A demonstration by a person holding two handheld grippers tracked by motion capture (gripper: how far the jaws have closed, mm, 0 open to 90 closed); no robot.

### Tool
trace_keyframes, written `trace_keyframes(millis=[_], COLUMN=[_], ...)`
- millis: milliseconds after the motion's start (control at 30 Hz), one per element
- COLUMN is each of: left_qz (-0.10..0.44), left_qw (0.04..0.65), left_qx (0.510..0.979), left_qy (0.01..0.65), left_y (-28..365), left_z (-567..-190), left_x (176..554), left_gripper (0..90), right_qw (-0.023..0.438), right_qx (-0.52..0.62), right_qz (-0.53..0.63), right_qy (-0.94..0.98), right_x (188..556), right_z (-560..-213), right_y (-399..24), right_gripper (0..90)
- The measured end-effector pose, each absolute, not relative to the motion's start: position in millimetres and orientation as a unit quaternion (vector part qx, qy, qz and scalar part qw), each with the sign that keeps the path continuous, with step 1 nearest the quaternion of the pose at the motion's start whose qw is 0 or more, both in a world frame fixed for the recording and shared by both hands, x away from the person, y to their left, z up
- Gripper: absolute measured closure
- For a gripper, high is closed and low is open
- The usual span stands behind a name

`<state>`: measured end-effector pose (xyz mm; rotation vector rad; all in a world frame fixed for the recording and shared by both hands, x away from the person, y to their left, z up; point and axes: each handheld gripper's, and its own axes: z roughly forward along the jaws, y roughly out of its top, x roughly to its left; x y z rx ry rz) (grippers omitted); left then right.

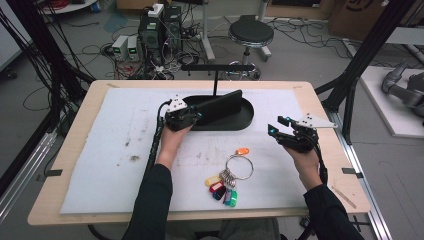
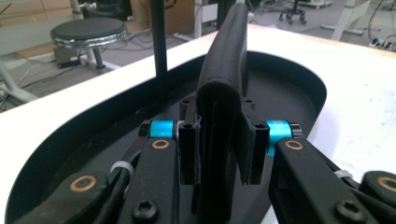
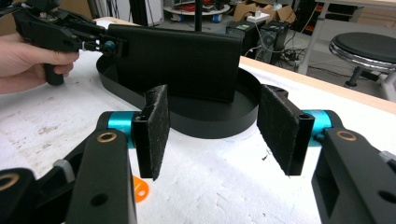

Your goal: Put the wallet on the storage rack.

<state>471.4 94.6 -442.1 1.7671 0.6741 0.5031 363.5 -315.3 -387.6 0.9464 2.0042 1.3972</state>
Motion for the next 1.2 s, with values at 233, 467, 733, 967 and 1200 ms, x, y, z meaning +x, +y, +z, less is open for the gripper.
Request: trace_keyframes(millis=[233, 467, 733, 967, 1200], left_qz=[0.22, 0.253, 0.27, 0.269, 0.212], left_qw=[0.55, 0.488, 0.477, 0.482, 0.486], left_qx=[0.751, 0.771, 0.763, 0.762, 0.759], left_qy=[0.29, 0.322, 0.343, 0.338, 0.378], left_y=[93, 94, 108, 122, 146], left_z=[-441, -437, -416, -403, -404], left_x=[470, 466, 448, 415, 375], left_gripper=[69.4, 34.7, 26.8, 26.2, 25.9], right_qw=[0.257, 0.257, 0.256, 0.255, 0.254], right_qx=[0.35, 0.35, 0.351, 0.355, 0.356], right_qz=[0.512, 0.512, 0.512, 0.513, 0.513], right_qy=[0.741, 0.741, 0.741, 0.739, 0.738], right_x=[364, 364, 364, 364, 362], right_z=[-388, -388, -388, -388, -388], right_y=[-314, -315, -315, -316, -317], right_gripper=[45.0, 45.0, 44.7, 43.8, 43.5])
